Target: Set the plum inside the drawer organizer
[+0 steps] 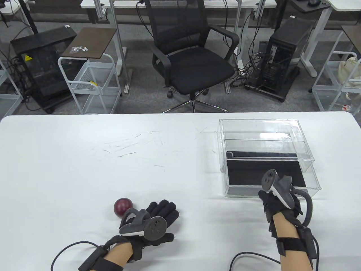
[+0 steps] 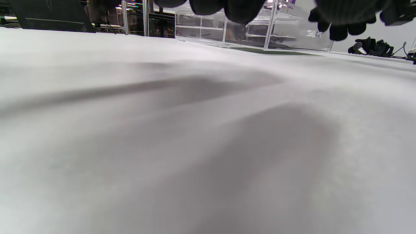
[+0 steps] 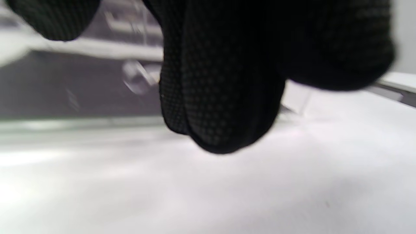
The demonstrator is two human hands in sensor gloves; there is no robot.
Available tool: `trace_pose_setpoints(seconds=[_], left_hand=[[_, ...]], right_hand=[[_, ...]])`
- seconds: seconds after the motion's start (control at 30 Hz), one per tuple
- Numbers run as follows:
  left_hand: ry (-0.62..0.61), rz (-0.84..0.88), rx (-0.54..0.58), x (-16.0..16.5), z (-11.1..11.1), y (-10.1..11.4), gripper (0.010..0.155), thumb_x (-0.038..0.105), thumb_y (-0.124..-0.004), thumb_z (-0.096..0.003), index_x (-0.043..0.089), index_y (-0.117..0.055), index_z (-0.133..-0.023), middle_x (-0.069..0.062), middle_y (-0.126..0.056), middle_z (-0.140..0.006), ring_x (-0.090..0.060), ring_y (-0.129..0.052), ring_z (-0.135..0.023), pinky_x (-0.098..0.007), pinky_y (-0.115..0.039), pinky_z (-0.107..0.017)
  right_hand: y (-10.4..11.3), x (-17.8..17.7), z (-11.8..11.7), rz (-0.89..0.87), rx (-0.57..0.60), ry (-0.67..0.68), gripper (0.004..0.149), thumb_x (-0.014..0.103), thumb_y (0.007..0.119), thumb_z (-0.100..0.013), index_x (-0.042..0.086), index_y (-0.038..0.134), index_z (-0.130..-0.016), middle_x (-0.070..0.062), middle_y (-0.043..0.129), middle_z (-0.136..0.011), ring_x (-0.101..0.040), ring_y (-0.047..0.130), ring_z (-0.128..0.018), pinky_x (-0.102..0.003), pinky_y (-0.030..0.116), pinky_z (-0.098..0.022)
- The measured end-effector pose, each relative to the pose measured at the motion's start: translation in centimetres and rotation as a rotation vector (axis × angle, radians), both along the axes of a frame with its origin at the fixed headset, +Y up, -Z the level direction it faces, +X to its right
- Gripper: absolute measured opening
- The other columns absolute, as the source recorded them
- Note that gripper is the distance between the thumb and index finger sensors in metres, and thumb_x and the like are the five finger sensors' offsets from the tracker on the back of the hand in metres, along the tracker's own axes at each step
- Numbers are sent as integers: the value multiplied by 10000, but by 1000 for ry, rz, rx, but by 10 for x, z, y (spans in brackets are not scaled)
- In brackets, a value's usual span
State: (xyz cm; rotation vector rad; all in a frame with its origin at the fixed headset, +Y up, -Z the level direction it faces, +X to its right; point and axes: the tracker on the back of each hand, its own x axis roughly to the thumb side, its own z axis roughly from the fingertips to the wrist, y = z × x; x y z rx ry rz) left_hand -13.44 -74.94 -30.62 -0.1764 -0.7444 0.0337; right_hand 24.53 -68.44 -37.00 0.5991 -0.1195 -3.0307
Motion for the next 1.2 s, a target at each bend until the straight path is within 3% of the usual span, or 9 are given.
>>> trace_pose_setpoints(seconds=[0.1,0.17,0.23,0.3,0.5,0.67,0.83,0.97,1.2], left_hand=[[4,2,-2,0,0,0,769,606,-689,-452,246,-520,-1111,-49,-428,-1252,-327,-430,-1153,-545,-386,-830],[4,0,0,0,0,0,769,606,-689,-452,247,-518,-1111,-48,-429,-1252,-326,-430,-1153,-544,-386,-831],[4,0,2,0,0,0,771,607,-690,-451,247,-519,-1111,-49,-430,-1252,-325,-431,-1153,-544,-387,-830],[6,2,4,-1,0,0,770,606,-689,-452,247,-519,-1111,-47,-431,-1252,-325,-430,-1154,-545,-386,-830],[83,15,47,-11,-5,13,767,594,-721,-443,255,-537,-1105,-39,-447,-1253,-318,-429,-1159,-552,-377,-834],[442,144,31,-71,-25,42,813,559,-817,-420,255,-528,-1117,-43,-433,-1265,-330,-389,-1172,-573,-339,-842],[671,120,-121,-123,-43,25,901,554,-887,-384,318,-450,-1136,-32,-357,-1285,-359,-346,-1184,-626,-329,-831],[702,59,-230,-128,-51,6,920,526,-905,-389,316,-415,-1138,-38,-398,-1277,-377,-511,-1157,-641,-443,-809],[526,176,-32,-85,-50,13,867,527,-903,-384,201,-547,-1105,-97,-708,-1144,-335,-827,-965,-578,-633,-737]], right_hand=[[19,-39,19,-55,174,232,753,610,725,-389,48,776,-887,-74,1061,-623,-228,1076,-350,-348,905,-242],[22,-71,35,-79,262,456,716,603,722,-388,156,725,-948,-74,963,-827,-279,1014,-604,-429,854,-424],[15,-101,49,-66,253,644,700,617,697,-385,322,601,-1013,-11,735,-1071,-277,797,-937,-520,674,-661],[-1,-123,57,-62,208,762,697,622,685,-378,366,575,-1017,28,615,-1141,-291,560,-1068,-531,537,-740],[-40,-141,62,77,151,886,758,635,662,-368,356,461,-1044,32,467,-1174,-286,405,-1088,-515,442,-763],[-44,-140,63,31,137,883,749,626,663,-371,341,480,-1040,18,489,-1166,-298,431,-1077,-510,457,-757],[-44,-140,65,28,137,888,736,621,663,-373,339,499,-1033,14,507,-1161,-302,451,-1072,-508,470,-754],[-44,-140,65,15,121,891,731,621,664,-372,340,510,-1030,14,523,-1156,-302,464,-1069,-508,482,-749],[-37,-133,62,-17,161,858,721,621,663,-372,345,527,-1024,18,546,-1151,-299,491,-1064,-507,496,-746]])
